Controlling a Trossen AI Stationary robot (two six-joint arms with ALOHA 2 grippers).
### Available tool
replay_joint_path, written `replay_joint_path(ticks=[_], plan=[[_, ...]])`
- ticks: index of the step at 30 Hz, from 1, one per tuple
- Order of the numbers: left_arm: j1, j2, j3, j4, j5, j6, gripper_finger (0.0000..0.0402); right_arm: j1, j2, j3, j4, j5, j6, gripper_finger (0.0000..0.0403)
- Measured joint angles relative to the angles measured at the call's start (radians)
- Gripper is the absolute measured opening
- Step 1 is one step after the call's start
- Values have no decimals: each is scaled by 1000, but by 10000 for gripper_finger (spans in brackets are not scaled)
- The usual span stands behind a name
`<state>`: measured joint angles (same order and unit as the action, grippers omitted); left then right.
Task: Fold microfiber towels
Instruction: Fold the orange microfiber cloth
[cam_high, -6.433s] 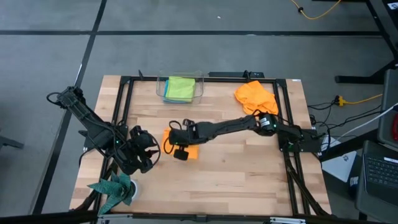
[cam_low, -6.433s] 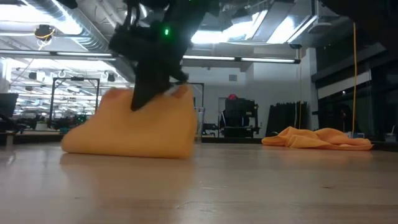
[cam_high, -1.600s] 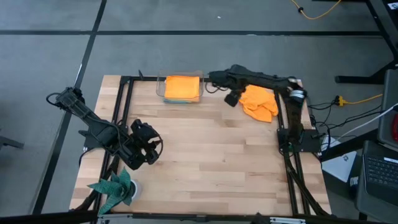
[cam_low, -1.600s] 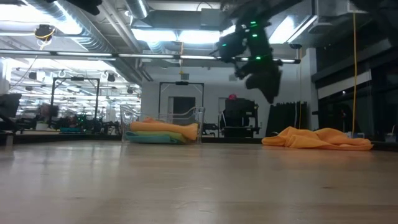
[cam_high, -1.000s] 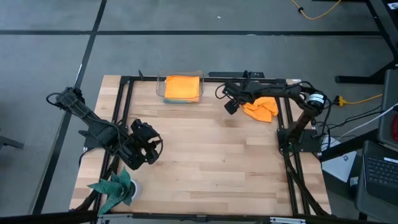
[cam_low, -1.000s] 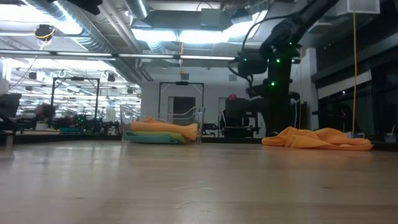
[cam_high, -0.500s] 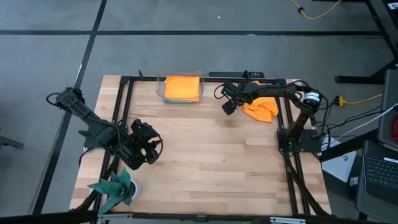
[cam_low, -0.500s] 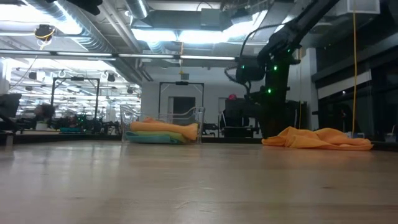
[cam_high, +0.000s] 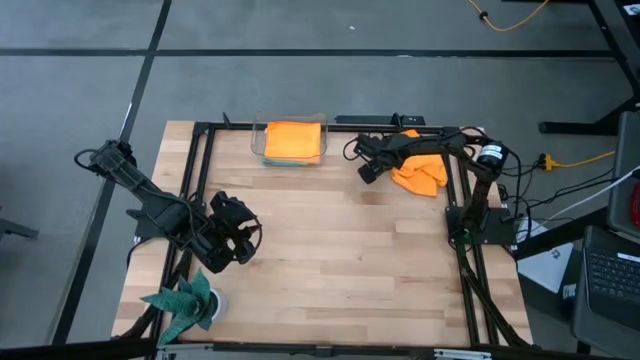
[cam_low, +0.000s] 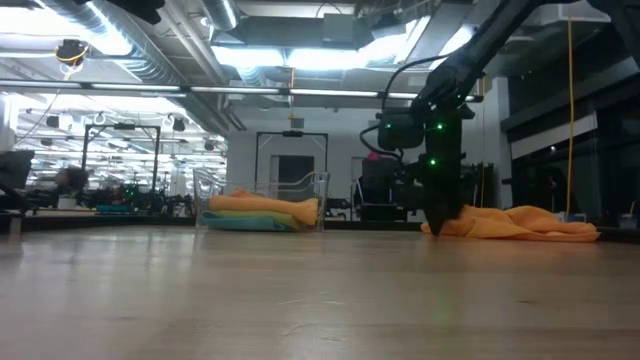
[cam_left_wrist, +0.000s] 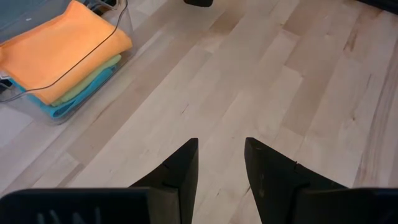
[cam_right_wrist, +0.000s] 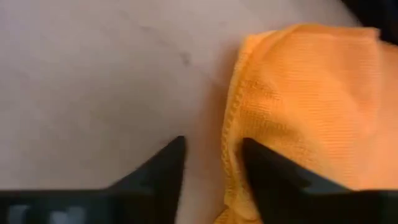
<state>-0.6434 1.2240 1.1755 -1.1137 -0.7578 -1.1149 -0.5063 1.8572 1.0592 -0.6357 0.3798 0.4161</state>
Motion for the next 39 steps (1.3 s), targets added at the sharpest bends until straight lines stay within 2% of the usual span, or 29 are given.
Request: replay_joint_path(ticks=[4,6,11,14,17,19,22,26,33,36,39], plan=[[0,0,0,0,0,0,123,29,-3,3,-9,-95,7,45],[0,0,0,0,0,0,123,60,-10,10,-29,-153,23,16],[0,0,0,0,0,1,123,190,-78,64,-51,-370,82,6],[0,0,0,1,0,1,123,305,-135,121,-41,-427,152,5],[0,0,0,13,21,1,123,440,-189,183,-35,-409,216,4],[0,0,0,45,104,23,122,522,-211,226,-33,-375,260,4],[5,0,0,118,206,158,119,628,-217,282,-16,-322,316,3],[17,12,0,290,192,382,115,742,-218,317,80,-298,351,2],[85,118,2,686,195,698,115,867,-217,316,138,-275,432,1],[108,191,2,749,232,764,115,906,-217,316,123,-289,477,1],[143,267,2,749,312,777,115,944,-206,316,80,-307,536,1]])
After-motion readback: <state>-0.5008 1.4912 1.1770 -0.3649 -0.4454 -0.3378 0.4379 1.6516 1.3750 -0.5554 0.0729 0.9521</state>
